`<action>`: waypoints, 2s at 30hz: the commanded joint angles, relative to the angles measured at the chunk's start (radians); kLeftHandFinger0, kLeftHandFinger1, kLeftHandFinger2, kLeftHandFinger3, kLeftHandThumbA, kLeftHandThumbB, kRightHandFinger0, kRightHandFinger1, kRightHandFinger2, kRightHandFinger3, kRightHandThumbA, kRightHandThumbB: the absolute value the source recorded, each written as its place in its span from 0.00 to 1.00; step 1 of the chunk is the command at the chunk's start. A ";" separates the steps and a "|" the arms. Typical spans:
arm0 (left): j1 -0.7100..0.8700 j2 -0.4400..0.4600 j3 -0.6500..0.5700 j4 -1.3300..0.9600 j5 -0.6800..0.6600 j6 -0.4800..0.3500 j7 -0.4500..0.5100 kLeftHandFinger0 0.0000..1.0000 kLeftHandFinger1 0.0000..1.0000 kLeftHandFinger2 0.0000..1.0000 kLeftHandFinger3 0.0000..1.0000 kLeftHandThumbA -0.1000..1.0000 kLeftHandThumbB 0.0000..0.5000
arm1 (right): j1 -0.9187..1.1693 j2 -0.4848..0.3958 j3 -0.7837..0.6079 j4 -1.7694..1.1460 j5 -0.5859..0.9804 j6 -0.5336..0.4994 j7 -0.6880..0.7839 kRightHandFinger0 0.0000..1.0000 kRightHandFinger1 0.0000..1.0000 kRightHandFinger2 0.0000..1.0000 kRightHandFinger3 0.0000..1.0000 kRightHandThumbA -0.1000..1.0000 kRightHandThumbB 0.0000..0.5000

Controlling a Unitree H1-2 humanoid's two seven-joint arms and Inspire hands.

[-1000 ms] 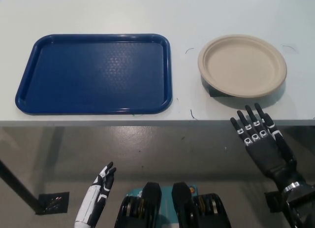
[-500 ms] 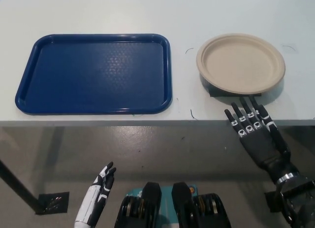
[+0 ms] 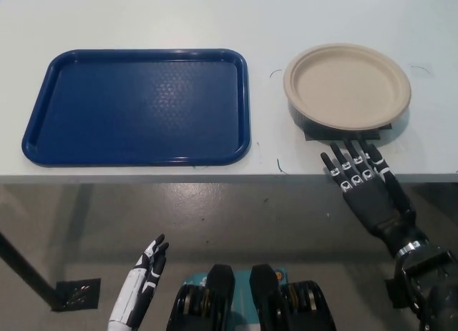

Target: Use the right hand to pick up a plate from a leveled surface and place it into a tray on the left side

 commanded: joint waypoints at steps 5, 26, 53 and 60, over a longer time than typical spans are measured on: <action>-0.019 0.006 -0.002 -0.026 0.014 -0.011 0.013 1.00 1.00 1.00 1.00 1.00 0.00 | -0.035 0.002 -0.015 0.020 -0.022 0.004 0.053 1.00 1.00 1.00 1.00 1.00 0.67; -0.027 0.003 0.001 -0.018 0.004 -0.021 0.012 1.00 1.00 1.00 1.00 1.00 0.01 | -0.033 0.019 -0.027 0.104 -0.081 0.004 0.083 1.00 1.00 1.00 1.00 1.00 0.64; -0.036 0.003 0.004 -0.010 0.000 -0.028 0.013 1.00 1.00 1.00 1.00 1.00 0.02 | -0.207 -0.004 -0.126 0.239 -0.135 -0.010 0.085 1.00 1.00 1.00 1.00 1.00 0.62; -0.035 0.006 0.002 -0.013 0.002 -0.031 0.010 1.00 1.00 1.00 1.00 1.00 0.00 | -0.270 -0.017 -0.143 0.332 -0.175 -0.027 0.091 1.00 1.00 1.00 1.00 1.00 0.76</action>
